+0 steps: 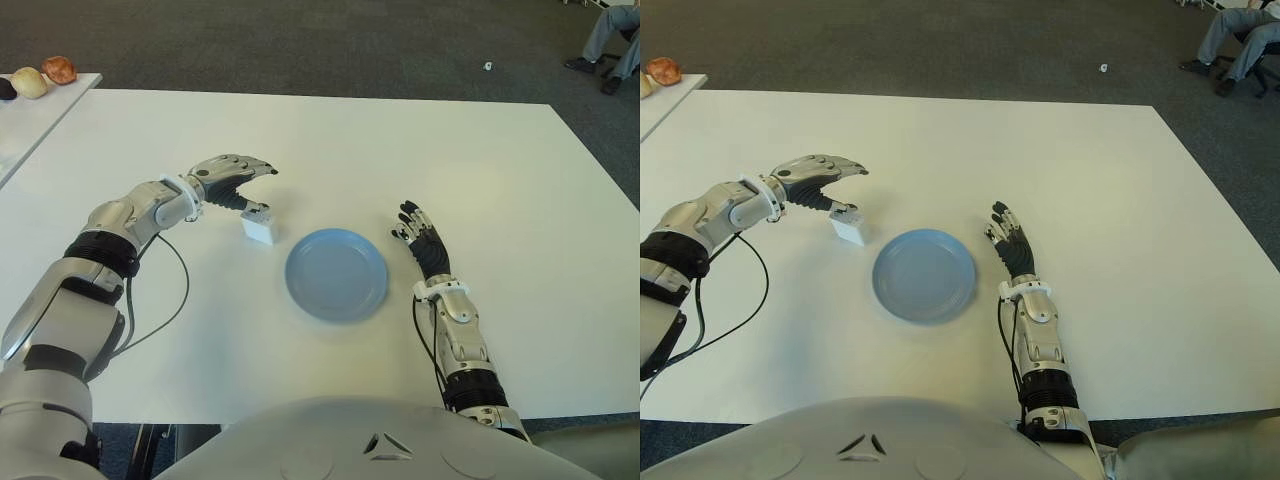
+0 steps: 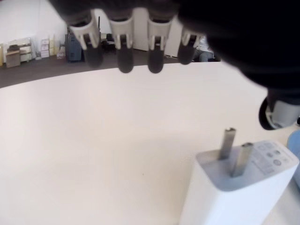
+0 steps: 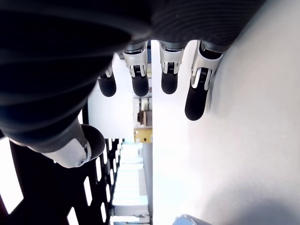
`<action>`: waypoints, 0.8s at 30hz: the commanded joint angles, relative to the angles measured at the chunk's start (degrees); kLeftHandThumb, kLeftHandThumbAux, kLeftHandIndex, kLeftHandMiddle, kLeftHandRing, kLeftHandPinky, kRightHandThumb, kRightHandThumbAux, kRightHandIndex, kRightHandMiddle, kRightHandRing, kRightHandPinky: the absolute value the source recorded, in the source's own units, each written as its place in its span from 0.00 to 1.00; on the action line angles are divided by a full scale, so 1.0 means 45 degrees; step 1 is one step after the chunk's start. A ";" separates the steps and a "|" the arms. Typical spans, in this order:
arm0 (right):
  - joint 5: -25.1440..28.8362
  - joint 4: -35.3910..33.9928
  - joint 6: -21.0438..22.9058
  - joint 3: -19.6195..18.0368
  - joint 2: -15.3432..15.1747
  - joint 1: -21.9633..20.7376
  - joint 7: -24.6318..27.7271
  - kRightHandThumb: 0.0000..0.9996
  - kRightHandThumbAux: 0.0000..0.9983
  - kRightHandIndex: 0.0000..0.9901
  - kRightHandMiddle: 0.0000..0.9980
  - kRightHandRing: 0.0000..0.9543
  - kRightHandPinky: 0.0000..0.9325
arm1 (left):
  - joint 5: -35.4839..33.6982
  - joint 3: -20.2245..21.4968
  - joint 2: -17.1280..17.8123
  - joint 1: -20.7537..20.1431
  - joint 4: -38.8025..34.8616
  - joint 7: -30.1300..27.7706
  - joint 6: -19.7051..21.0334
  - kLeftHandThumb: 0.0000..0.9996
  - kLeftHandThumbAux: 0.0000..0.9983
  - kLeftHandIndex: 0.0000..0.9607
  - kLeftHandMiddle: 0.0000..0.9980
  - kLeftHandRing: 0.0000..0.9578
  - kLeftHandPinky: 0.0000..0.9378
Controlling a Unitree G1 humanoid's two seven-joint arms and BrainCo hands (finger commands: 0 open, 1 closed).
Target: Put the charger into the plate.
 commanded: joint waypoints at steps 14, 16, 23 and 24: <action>0.0068 -0.0293 0.0765 0.0103 0.0065 0.0274 -0.0086 0.00 0.60 0.00 0.00 0.00 0.00 | -0.0384 -0.0241 -0.0063 -0.0640 0.0471 -0.2333 -0.0062 0.46 0.27 0.06 0.07 0.06 0.09; 0.0081 -0.0299 0.0783 0.0107 0.0060 0.0275 -0.0078 0.00 0.60 0.00 0.00 0.00 0.00 | -0.0461 -0.0229 -0.0076 -0.0693 0.0441 -0.2694 -0.0014 0.47 0.26 0.05 0.06 0.06 0.09; 0.0107 -0.0311 0.0838 0.0117 0.0039 0.0275 -0.0054 0.00 0.59 0.00 0.00 0.00 0.00 | -0.0685 -0.0222 -0.0031 -0.0788 0.0167 -0.3868 0.0133 0.47 0.24 0.03 0.04 0.04 0.09; 0.0109 -0.0310 0.0845 0.0119 0.0034 0.0273 -0.0047 0.00 0.59 0.00 0.00 0.00 0.00 | -0.0694 -0.0226 -0.0012 -0.0802 0.0112 -0.4038 0.0140 0.47 0.24 0.03 0.04 0.04 0.09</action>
